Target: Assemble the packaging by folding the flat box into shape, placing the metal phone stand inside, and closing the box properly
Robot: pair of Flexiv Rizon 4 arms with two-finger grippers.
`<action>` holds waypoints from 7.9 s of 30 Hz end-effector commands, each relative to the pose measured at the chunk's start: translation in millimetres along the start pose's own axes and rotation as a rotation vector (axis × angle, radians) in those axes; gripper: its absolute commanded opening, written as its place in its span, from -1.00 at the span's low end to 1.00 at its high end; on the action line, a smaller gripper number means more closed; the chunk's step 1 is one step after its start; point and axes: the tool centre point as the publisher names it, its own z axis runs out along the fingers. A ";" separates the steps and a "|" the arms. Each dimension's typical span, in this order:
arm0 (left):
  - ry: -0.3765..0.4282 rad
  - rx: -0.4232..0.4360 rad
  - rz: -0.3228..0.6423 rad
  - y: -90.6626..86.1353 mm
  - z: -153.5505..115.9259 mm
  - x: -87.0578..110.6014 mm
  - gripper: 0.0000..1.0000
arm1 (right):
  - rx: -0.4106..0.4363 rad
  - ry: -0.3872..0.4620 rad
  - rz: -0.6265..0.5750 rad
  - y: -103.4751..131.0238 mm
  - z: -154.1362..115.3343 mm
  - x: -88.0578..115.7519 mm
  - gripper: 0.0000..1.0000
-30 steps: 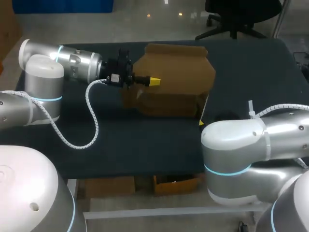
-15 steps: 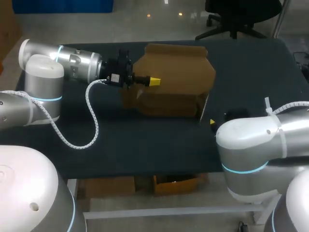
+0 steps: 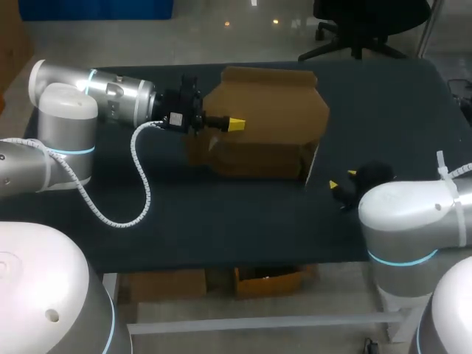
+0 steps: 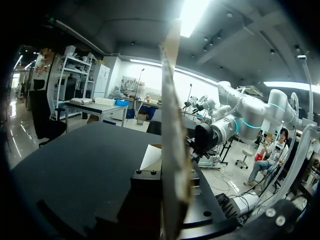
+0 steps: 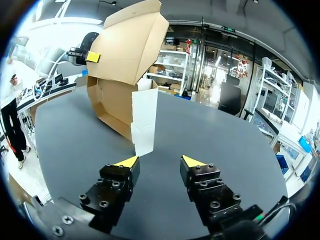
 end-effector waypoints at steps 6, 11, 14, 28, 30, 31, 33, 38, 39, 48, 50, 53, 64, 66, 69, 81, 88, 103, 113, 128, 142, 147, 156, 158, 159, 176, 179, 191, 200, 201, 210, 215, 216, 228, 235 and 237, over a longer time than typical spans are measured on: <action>0.003 -0.001 -0.001 1.8 0.5 -1.2 -1.00 | -0.064 0.329 -0.039 -6.4 -1.6 -17.6 -0.01; 0.003 -0.001 -0.001 1.8 0.5 -1.2 -1.00 | -0.052 0.382 -0.048 -10.1 -3.2 -26.4 -0.01; 0.003 -0.001 -0.001 1.8 0.5 -1.2 -1.00 | -0.052 0.433 -0.056 -11.3 -3.8 -28.1 -0.04; 0.003 -0.001 -0.001 1.8 0.5 -1.2 -1.00 | -0.015 0.638 -0.133 -3.2 -4.3 -33.0 -0.06; 0.003 -0.001 -0.001 1.8 0.5 -1.2 -1.00 | -0.005 0.643 -0.139 -2.7 -1.9 -33.0 -0.06; 0.003 -0.001 -0.001 1.8 0.5 -1.2 -1.00 | -0.005 0.644 -0.142 -2.6 -1.1 -32.9 -0.05; 0.003 -0.001 -0.001 1.8 0.5 -1.2 -1.00 | -0.003 0.643 -0.146 -1.8 0.1 -32.7 -0.05; 0.003 -0.001 -0.001 1.8 0.5 -1.2 -1.00 | -0.001 0.605 -0.145 1.2 0.8 -31.9 -0.07; 0.003 -0.001 -0.001 1.8 0.5 -1.2 -1.00 | -0.001 0.605 -0.145 1.2 0.8 -31.9 -0.07; 0.003 -0.001 -0.001 1.8 0.5 -1.2 -1.00 | -0.001 0.605 -0.145 1.2 0.8 -31.9 -0.09; 0.003 -0.001 -0.001 1.8 0.5 -1.2 -1.00 | -0.001 0.605 -0.145 1.2 0.8 -31.9 -0.15; 0.003 -0.001 -0.001 1.8 0.5 -1.2 -1.00 | -0.001 0.605 -0.145 1.2 0.8 -31.9 -0.11; 0.003 -0.001 -0.001 1.8 0.5 -1.2 -1.00 | 0.018 0.658 -0.242 9.9 11.2 -30.4 -0.33; 0.003 -0.001 -0.001 1.8 0.5 -1.2 -1.00 | 0.024 0.683 -0.274 13.0 15.7 -30.3 -0.28; 0.003 -0.001 -0.001 1.8 0.5 -1.2 -1.00 | 0.039 0.703 -0.313 17.2 22.9 -28.6 -0.25; 0.003 -0.001 -0.001 1.8 0.5 -1.2 -1.00 | 0.030 0.737 -0.422 27.7 49.6 -21.7 -0.18; 0.003 -0.001 -0.001 1.8 0.5 -1.2 -1.00 | 0.012 0.742 -0.437 29.8 58.6 -13.5 -0.19; 0.003 -0.001 -0.001 1.8 0.5 -1.2 -1.00 | -0.027 0.734 -0.424 32.9 68.0 0.0 -0.21; 0.003 -0.001 -0.001 1.8 0.5 -1.2 -1.00 | -0.048 0.732 -0.416 38.6 77.8 7.5 -0.25; 0.003 -0.001 -0.001 1.8 0.5 -1.2 -1.00 | -0.086 0.747 -0.398 46.8 85.0 22.3 -0.29; 0.003 -0.001 -0.001 1.8 0.5 -1.2 -1.00 | -0.102 0.710 -0.366 47.2 81.5 35.7 -0.27; 0.003 -0.001 -0.001 1.8 0.5 -1.2 -1.00 | -0.103 0.689 -0.352 47.1 80.8 40.0 -0.28; 0.003 -0.001 -0.001 1.8 0.5 -1.2 -1.00 | -0.108 0.610 -0.299 47.0 80.4 39.8 -0.25; 0.003 -0.001 -0.001 1.8 0.5 -1.2 -1.00 | -0.112 0.601 -0.287 46.8 80.5 39.7 -0.26; 0.003 -0.001 -0.001 1.8 0.5 -1.2 -1.00 | -0.112 0.599 -0.287 46.8 80.6 39.7 -0.26; 0.003 -0.001 -0.001 1.8 0.5 -1.2 -1.00 | -0.123 0.478 -0.197 49.4 84.5 36.9 -0.24; 0.003 -0.001 -0.001 1.8 0.5 -1.2 -1.00 | -0.124 0.474 -0.194 50.3 85.9 38.4 -0.23; 0.003 -0.001 -0.001 1.8 0.5 -1.2 -1.00 | -0.117 0.418 -0.171 50.3 90.0 44.1 -0.24; 0.003 -0.001 -0.001 1.8 0.5 -1.2 -1.00 | -0.122 0.374 -0.142 54.0 95.0 46.6 -0.26; 0.003 -0.001 -0.001 1.8 0.5 -1.2 -1.00 | -0.122 0.367 -0.139 54.0 95.5 46.5 -0.27; 0.003 -0.001 -0.001 1.8 0.5 -1.2 -1.00 | -0.124 0.287 -0.090 51.4 96.3 42.4 -0.29; 0.003 -0.001 -0.001 1.8 0.5 -1.2 -1.00 | -0.130 0.251 -0.061 49.8 96.6 39.2 -0.30; 0.003 -0.001 -0.001 1.8 0.5 -1.2 -1.00 | -0.134 0.238 -0.049 49.4 96.8 38.2 -0.29; 0.003 -0.001 -0.001 1.8 0.5 -1.2 -1.00 | -0.144 0.167 0.008 51.3 102.3 35.1 -0.30; 0.003 -0.001 -0.001 1.8 0.5 -1.2 -1.00 | -0.148 0.151 0.022 55.0 107.5 39.8 -0.29; 0.003 -0.001 -0.001 1.8 0.5 -1.2 -1.00 | -0.146 0.137 0.028 55.8 108.7 40.8 -0.30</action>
